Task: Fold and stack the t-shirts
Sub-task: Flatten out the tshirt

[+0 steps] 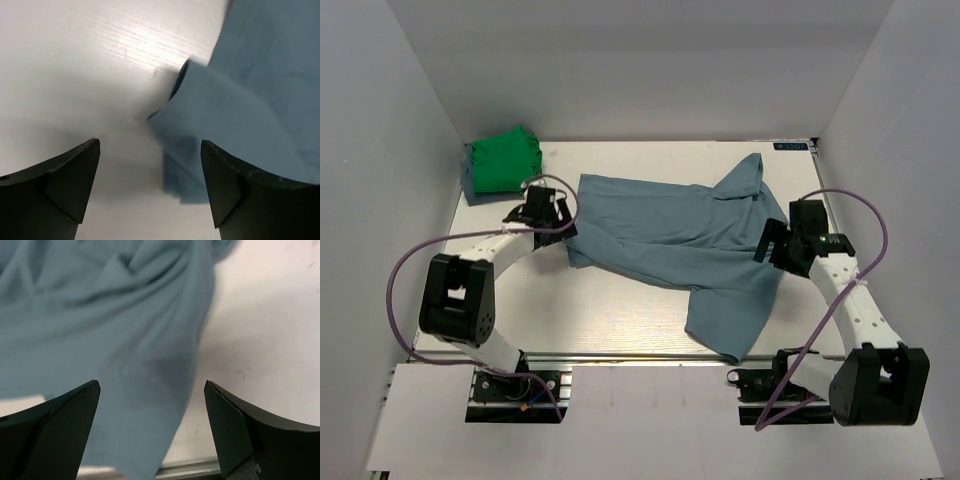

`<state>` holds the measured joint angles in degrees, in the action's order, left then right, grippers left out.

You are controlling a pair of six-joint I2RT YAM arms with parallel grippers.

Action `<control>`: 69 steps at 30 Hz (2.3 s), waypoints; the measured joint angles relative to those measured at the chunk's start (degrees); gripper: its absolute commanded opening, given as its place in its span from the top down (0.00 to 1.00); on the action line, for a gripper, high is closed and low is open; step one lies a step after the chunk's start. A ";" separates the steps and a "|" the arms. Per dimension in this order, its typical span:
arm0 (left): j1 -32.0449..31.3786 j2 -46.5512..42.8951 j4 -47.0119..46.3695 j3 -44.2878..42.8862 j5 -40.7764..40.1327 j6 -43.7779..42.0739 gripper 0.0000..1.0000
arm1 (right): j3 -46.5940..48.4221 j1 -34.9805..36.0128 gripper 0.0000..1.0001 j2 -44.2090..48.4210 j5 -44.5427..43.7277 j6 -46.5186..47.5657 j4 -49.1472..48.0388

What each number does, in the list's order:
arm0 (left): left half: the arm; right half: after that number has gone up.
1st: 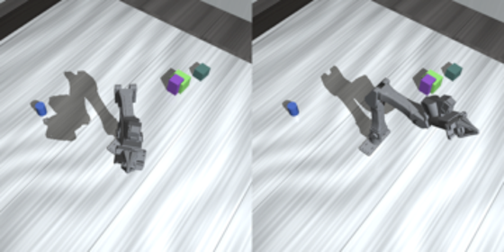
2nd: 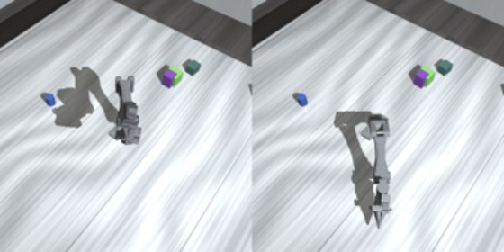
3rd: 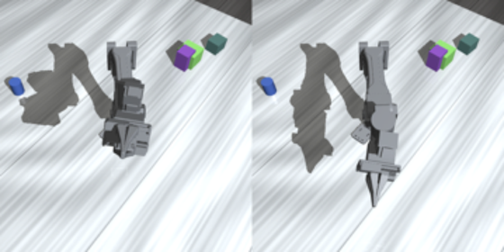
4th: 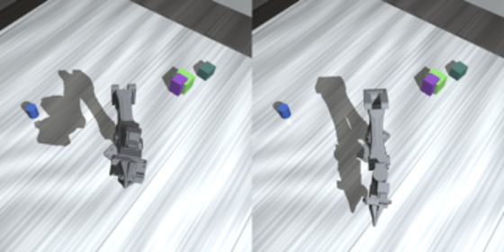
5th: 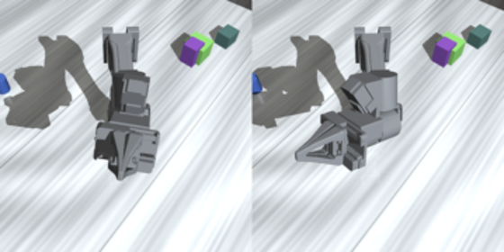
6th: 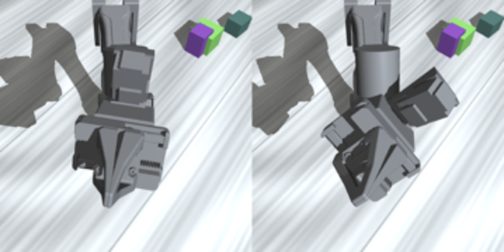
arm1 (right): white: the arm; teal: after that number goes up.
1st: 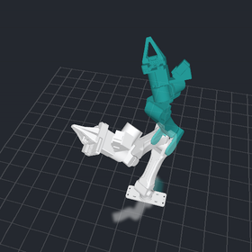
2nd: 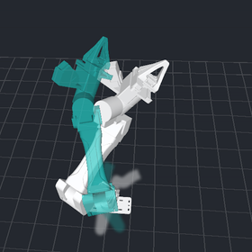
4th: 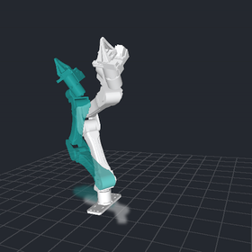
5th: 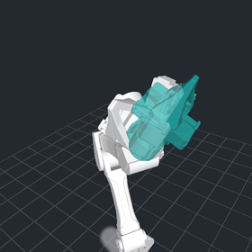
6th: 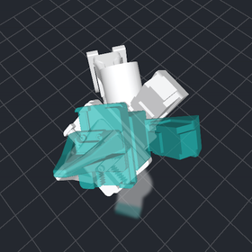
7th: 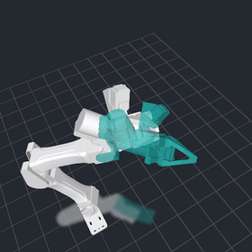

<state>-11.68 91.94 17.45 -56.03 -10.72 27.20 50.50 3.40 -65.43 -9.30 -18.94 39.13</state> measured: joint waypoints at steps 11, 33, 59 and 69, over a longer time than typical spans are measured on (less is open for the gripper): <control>0.22 -8.50 -17.07 17.00 4.26 -9.86 0.15 | -5.25 1.62 0.10 6.45 7.89 -0.31 6.12; 0.09 -5.35 -25.33 13.18 10.19 -10.62 1.00 | -10.80 10.80 0.14 5.55 19.85 -3.58 17.55; -0.09 -5.99 -1.25 -6.40 12.09 -10.05 1.00 | -12.35 25.62 0.37 -12.26 18.05 -10.78 13.68; -0.07 -5.46 4.66 -7.98 13.44 -9.01 1.00 | -12.26 26.25 1.00 -14.21 16.98 -10.19 9.73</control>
<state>-11.75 86.48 22.11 -64.01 2.72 18.20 38.24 29.65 -79.64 7.68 -29.12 48.86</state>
